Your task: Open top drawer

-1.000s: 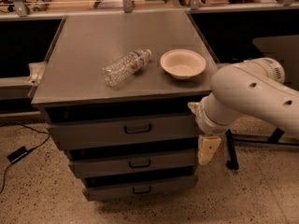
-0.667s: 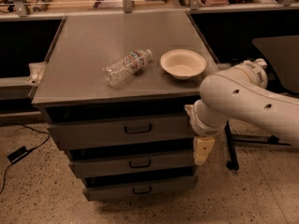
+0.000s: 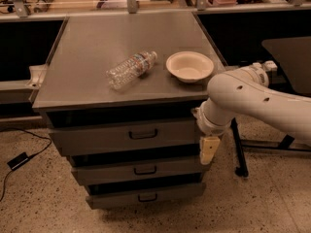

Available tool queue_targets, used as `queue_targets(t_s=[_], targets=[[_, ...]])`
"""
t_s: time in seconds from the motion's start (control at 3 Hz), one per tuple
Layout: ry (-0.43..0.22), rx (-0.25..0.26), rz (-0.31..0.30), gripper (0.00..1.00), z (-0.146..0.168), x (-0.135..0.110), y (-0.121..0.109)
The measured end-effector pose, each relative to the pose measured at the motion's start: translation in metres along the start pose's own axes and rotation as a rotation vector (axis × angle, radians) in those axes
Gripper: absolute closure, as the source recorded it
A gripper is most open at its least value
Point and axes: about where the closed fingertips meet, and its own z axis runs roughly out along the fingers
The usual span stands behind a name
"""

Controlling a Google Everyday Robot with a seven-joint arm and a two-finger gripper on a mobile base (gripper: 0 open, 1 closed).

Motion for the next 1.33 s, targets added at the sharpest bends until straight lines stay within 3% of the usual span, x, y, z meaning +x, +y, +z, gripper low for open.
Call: queue_targets(t_s=[0.33,0.67,1.0,1.33], targets=[[-0.054,-0.024,0.002,0.16,0.01,0.0,-0.013],[-0.102,-0.04,-0.006,0.17,0.01,-0.004,-0.017],[-0.126,-0.051,-0.011,0.27,0.005,-0.006,-0.012],[-0.145,-0.08,-0.018,0.42,0.001,-0.006,0.008]])
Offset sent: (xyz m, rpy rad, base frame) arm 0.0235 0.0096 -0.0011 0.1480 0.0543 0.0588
